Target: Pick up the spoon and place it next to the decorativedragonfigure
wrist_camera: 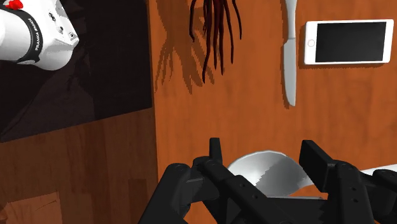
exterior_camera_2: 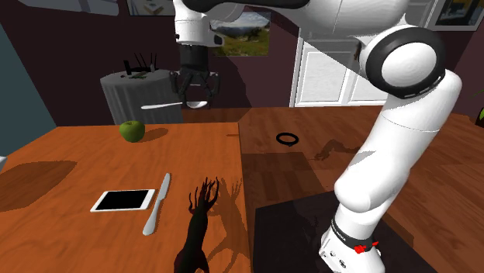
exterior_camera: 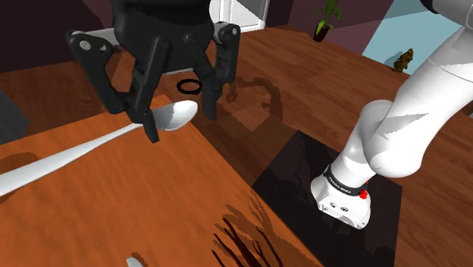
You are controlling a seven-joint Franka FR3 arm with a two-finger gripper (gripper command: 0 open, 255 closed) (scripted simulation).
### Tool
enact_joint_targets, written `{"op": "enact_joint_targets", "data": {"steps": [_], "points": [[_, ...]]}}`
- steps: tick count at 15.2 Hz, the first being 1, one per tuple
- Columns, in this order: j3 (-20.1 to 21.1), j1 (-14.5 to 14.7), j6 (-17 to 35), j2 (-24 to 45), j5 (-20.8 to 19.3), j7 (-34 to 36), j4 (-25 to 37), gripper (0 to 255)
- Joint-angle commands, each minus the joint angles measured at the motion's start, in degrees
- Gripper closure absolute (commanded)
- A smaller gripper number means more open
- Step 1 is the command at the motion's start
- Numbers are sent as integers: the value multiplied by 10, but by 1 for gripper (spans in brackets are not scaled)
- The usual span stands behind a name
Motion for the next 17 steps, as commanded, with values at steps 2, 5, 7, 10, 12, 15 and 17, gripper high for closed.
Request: {"op": "enact_joint_targets", "data": {"steps": [2, 5, 7, 10, 12, 15, 17], "points": [[21, 18, 6, -10, 8, 39, -6, 255], [31, 26, 17, -15, 12, 55, -19, 255], [30, 25, 33, -22, 16, 50, -41, 255], [28, 25, 56, -30, 21, 43, -71, 255], [28, 25, 71, -35, 24, 38, -91, 255], [27, 26, 94, -41, 27, 32, -119, 255], [27, 26, 109, -44, 29, 29, -137, 255]]}}
